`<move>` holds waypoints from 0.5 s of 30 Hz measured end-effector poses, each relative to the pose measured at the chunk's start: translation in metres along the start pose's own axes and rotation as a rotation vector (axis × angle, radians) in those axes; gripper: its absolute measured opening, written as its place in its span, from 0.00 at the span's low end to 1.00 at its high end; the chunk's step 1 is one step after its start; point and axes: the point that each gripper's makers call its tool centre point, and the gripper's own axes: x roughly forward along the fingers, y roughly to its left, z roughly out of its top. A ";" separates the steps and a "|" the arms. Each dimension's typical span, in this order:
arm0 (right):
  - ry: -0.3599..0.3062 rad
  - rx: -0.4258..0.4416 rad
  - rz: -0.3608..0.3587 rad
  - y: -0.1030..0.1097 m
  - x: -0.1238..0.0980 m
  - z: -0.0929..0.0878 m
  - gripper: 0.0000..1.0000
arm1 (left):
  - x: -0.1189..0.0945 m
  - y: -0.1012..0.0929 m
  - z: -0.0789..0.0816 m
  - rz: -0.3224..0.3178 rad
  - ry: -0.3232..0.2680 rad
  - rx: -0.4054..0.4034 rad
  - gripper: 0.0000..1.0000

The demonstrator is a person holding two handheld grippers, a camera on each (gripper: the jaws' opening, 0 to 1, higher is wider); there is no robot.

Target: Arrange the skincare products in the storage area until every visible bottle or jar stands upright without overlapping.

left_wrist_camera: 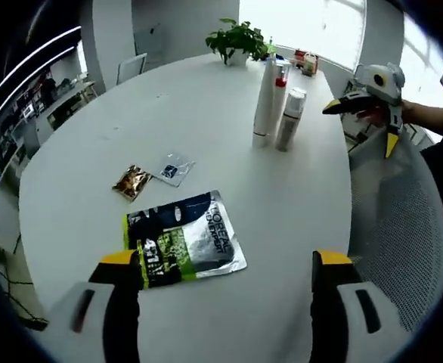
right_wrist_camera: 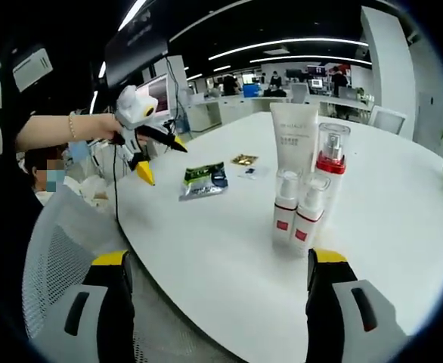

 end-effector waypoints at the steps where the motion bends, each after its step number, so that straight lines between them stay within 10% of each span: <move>1: 0.004 0.004 0.001 0.000 0.000 -0.001 0.95 | 0.000 0.003 -0.001 -0.002 0.028 0.026 0.89; 15: 0.027 0.019 -0.002 -0.001 0.002 -0.006 0.94 | 0.029 0.028 -0.010 -0.053 0.148 0.201 0.86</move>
